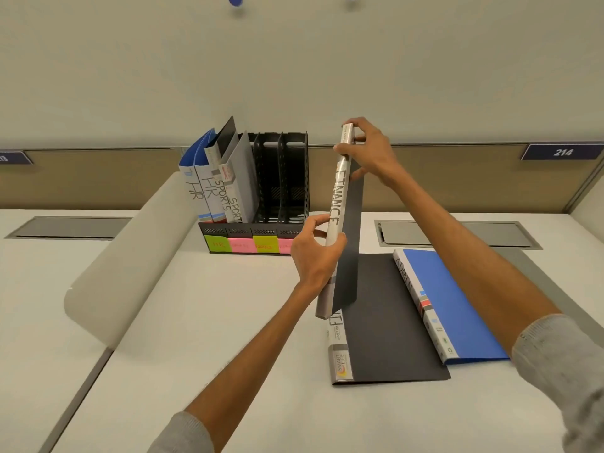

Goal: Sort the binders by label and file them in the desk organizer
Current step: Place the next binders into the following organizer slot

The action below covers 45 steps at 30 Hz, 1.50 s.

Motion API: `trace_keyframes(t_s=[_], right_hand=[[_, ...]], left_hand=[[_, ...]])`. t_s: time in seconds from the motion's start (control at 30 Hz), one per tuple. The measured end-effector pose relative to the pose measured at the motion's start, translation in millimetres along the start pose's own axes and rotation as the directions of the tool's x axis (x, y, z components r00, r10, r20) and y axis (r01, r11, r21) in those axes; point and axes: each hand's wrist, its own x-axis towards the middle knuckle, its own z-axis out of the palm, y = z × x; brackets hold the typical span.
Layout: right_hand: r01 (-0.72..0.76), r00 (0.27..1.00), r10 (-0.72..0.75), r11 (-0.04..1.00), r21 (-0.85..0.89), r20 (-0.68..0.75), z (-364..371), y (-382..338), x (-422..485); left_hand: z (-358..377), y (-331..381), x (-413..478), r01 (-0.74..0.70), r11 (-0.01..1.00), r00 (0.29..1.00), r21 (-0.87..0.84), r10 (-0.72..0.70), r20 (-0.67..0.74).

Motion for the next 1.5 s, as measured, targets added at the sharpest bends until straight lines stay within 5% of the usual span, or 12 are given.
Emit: trace_keyframes(t_s=[0.37,0.6,1.1,1.5], right_hand=[[0.245,0.945,-0.264,0.963,-0.114,-0.192,34,-84,18],[0.399,0.884,-0.421,0.906,-0.142,-0.203,75,-129,33],[0.399,0.872,-0.418,0.908,-0.125,-0.256,143,-152,76],[0.352,0.890,-0.366,0.931,-0.100,-0.271,183,-92,121]], left_hand=[[-30,1,44,-0.104,0.994,0.994,0.025,0.105,-0.026],[-78,-43,78,-0.035,0.996,0.978,0.081,0.018,0.209],[-141,-114,123,0.061,0.985,0.929,0.161,-0.115,0.351],[-110,-171,161,0.089,0.848,0.820,0.523,-0.361,0.445]])
